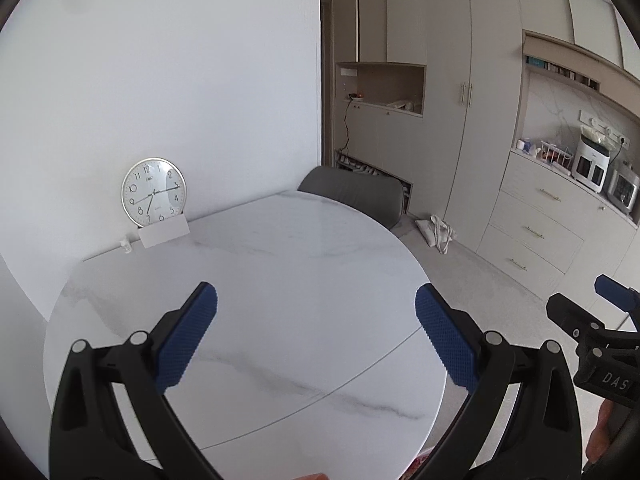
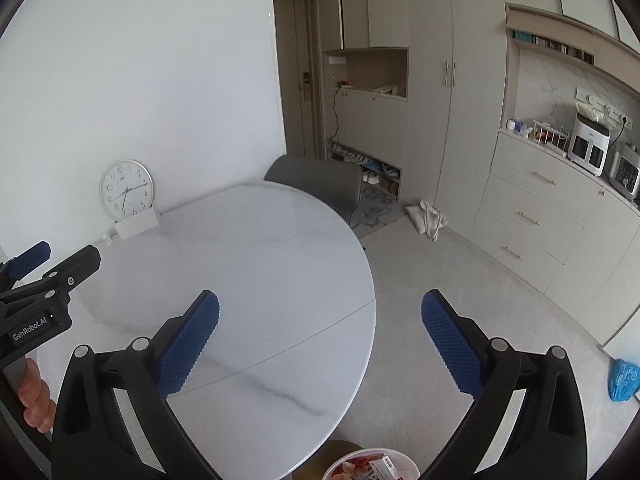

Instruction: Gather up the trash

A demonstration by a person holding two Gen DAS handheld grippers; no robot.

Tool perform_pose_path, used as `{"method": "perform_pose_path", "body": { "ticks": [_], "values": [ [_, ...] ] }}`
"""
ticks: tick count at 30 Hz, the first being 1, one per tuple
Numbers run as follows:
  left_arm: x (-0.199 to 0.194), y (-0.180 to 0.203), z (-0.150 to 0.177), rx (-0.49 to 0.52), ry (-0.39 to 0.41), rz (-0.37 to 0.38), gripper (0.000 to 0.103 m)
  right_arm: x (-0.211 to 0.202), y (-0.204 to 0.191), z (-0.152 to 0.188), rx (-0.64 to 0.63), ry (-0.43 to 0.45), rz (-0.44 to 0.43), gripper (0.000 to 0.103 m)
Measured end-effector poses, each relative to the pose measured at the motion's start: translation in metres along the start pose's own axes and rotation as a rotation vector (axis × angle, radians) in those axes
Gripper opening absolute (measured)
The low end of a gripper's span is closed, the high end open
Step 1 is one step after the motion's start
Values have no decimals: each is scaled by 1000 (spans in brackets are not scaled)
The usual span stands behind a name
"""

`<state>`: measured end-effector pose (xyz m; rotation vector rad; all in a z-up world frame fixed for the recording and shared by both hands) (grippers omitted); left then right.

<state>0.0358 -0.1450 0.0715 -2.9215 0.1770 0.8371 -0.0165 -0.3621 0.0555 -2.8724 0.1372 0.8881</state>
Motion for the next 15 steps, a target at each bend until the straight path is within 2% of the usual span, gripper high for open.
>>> {"method": "perform_pose_path", "body": {
  "ticks": [3, 7, 15],
  "values": [
    [-3, -2, -15, -3, 30, -12, 95, -7, -5, -15, 4, 35, -2, 101],
    [2, 1, -14, 2, 9, -13, 95, -9, -7, -16, 11, 44, 5, 101],
    [16, 3, 25, -10, -93, -5, 95, 11, -3, 22, 54, -65, -16, 101]
  ]
}}
Point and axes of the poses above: each gripper's, at about its wrist camera, not at the fingertips, and x roughly the way its jaws point, y to its right, z to its underside, the point moved 8 cm from there along x, roughly the way its jaws point, and after that the axes turned 3 degrees about -z, right-handed, at the moved point
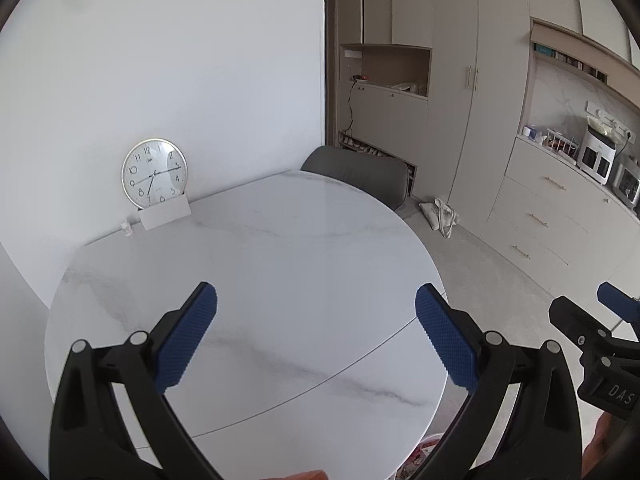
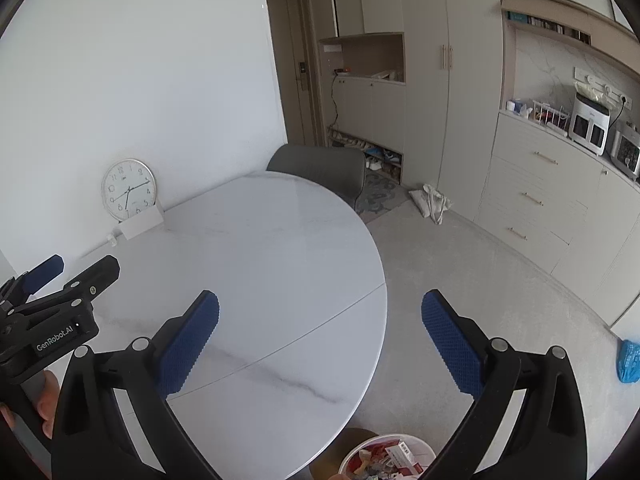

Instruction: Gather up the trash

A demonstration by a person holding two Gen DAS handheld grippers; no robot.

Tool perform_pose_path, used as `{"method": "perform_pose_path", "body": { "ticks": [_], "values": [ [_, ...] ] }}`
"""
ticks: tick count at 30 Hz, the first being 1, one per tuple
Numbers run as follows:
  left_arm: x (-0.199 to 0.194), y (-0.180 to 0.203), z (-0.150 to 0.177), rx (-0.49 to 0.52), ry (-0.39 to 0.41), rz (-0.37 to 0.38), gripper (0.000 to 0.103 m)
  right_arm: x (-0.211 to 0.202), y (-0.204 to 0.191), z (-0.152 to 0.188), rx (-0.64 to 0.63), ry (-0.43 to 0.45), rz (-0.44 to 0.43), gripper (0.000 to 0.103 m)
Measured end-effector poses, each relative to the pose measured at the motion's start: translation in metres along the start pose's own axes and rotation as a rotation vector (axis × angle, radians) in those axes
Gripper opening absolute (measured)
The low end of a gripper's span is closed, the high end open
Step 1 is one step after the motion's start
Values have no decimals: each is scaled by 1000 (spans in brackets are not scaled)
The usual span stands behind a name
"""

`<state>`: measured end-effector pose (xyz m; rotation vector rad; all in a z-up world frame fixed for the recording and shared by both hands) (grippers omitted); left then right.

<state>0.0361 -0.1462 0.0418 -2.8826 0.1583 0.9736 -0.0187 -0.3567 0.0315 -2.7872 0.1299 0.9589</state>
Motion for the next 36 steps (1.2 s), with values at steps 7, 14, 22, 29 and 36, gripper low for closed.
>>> {"method": "perform_pose_path", "body": {
  "ticks": [7, 14, 22, 29, 36],
  "values": [
    [8, -8, 13, -25, -36, -38, 95, 5, -7, 5, -14, -33, -4, 101],
    [8, -16, 15, -38, -46, -55, 95, 9, -17, 9, -37, -50, -24, 101],
    [8, -16, 15, -37, -55, -51, 95, 8, -20, 9, -38, -52, -28, 101],
    [6, -18, 15, -36, -58, -43, 95, 7, -20, 9, -38, -52, -29, 101],
    [7, -20, 15, -35, -59, -45, 95, 4, -24, 8, -45, -51, -33, 101]
  ]
}}
Point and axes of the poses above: each gripper's, at about its wrist camera, not at the fingertips, and x roughly the way its jaws point, y to its right, z to its underside, the point moved 8 cm from there along x, roughly the way its jaws point, and after that the axes turned 3 degrees about -z, right-handed, at the moved point
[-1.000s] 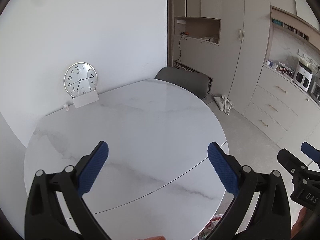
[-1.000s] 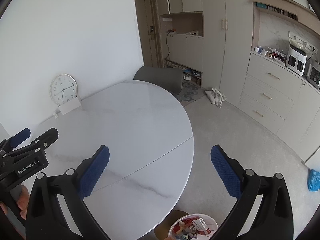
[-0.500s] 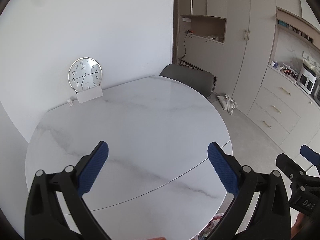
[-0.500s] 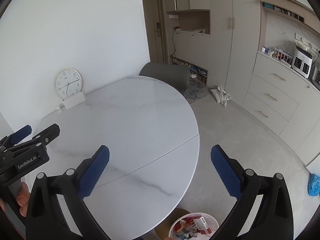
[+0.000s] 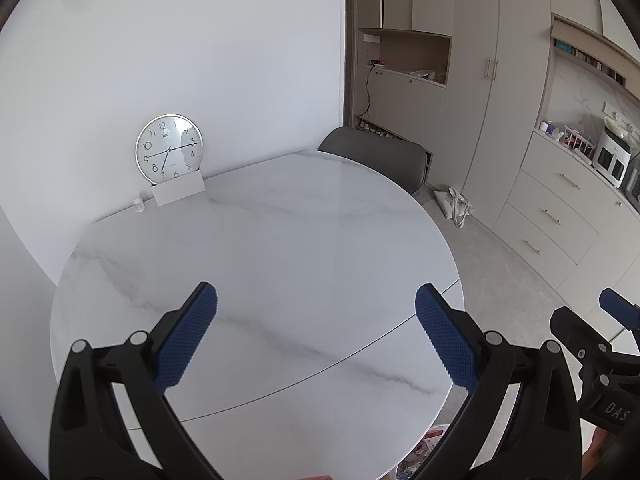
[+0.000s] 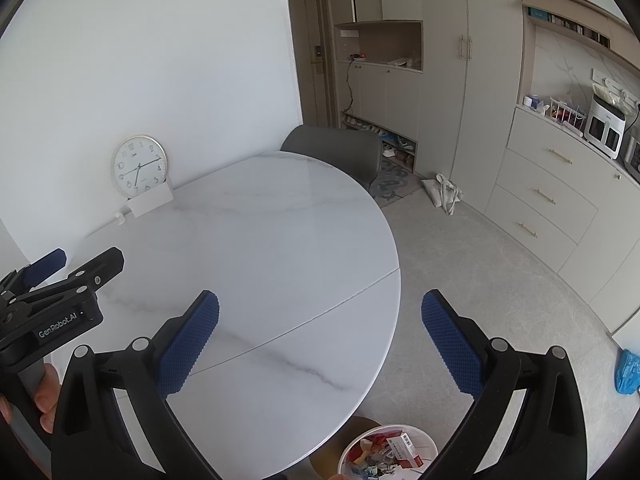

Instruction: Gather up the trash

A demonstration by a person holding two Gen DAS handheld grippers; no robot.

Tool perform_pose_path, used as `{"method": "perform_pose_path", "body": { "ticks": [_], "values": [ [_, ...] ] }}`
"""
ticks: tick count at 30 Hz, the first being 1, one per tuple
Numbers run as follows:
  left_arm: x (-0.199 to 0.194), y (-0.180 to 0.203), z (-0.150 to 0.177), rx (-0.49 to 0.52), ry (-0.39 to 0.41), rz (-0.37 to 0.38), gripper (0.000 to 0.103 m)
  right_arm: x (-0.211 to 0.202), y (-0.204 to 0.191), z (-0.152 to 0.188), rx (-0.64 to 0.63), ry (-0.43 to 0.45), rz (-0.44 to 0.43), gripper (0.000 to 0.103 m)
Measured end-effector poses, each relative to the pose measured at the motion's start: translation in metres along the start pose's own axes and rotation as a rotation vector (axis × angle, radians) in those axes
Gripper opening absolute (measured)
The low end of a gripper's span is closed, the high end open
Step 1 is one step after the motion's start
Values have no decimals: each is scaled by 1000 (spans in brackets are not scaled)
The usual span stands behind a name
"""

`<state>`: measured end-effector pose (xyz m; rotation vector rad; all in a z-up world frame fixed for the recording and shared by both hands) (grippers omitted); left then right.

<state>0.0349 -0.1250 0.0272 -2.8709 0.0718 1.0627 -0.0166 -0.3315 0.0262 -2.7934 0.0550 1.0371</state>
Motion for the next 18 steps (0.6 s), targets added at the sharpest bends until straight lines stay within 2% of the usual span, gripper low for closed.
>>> {"method": "perform_pose_path", "body": {
  "ticks": [18],
  "values": [
    [2, -3, 3, 4, -8, 9, 95, 0, -6, 1, -1, -3, 0, 101]
  ]
}}
Point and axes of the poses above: each gripper's, at about its wrist camera, not at the fingertips, and x roughly the way its jaws point, y to its right, z to its underside, the point moved 8 cm from there along x, roughly the way its jaws point, and after that the axes turned 3 degrees about -z, right-handed, at the moved point
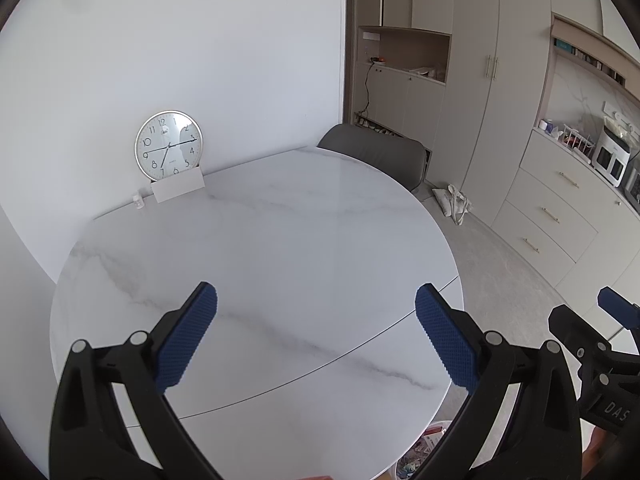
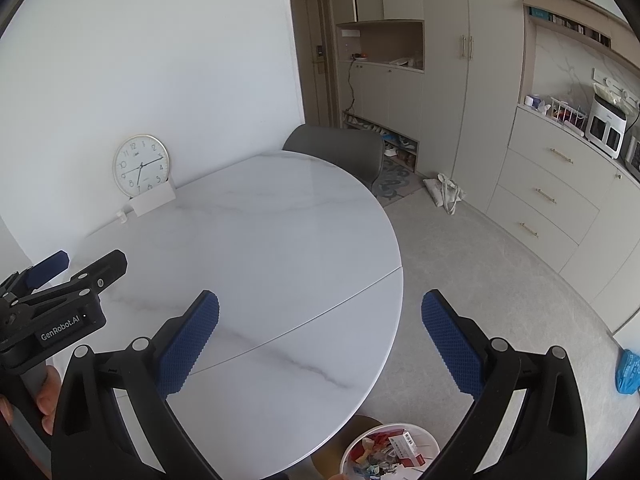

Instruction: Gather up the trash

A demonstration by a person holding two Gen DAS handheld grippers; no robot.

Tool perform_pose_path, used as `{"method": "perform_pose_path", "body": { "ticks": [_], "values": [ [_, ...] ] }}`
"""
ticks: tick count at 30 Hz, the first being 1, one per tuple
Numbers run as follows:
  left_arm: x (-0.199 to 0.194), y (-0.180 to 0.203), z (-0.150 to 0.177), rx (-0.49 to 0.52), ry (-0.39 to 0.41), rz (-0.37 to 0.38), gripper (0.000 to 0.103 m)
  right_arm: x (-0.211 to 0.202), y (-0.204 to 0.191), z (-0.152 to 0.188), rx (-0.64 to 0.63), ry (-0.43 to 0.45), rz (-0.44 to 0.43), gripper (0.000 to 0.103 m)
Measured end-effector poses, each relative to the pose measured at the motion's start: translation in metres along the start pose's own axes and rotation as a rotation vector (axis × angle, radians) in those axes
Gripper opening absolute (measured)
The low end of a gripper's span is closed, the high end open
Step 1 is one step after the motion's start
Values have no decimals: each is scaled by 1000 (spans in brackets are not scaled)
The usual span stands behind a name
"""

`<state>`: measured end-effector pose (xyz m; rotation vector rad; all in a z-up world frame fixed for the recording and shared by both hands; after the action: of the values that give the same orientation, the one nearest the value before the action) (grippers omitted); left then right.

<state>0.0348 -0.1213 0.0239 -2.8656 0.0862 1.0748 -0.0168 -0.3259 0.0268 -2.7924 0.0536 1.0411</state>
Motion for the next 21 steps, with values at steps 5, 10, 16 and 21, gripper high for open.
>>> {"method": "perform_pose_path", "body": {
  "ticks": [5, 10, 16, 21],
  "values": [
    [0, -1, 1, 0, 0, -1, 95, -1, -4, 1, -4, 1, -2, 101],
    [0, -3, 2, -3, -5, 2, 95, -1, -6, 1, -10, -1, -1, 101],
    [0, -4, 2, -3, -5, 0, 95, 0, -9, 2, -14, -5, 0, 101],
    [0, -4, 2, -3, -5, -1, 95, 0, -10, 3, -20, -8, 1, 101]
  ]
}}
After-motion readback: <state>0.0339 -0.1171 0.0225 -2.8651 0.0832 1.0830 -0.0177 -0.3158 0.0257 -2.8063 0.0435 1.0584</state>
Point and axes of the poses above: each gripper's, at about its wrist camera, not at the fingertips, and x roughly the way its jaws point, y to its right, z to its underside, the point moved 8 cm from there along x, roughly the way its jaws point, and after that the axes turned 3 degrees about -z, right-handed, at the moved point
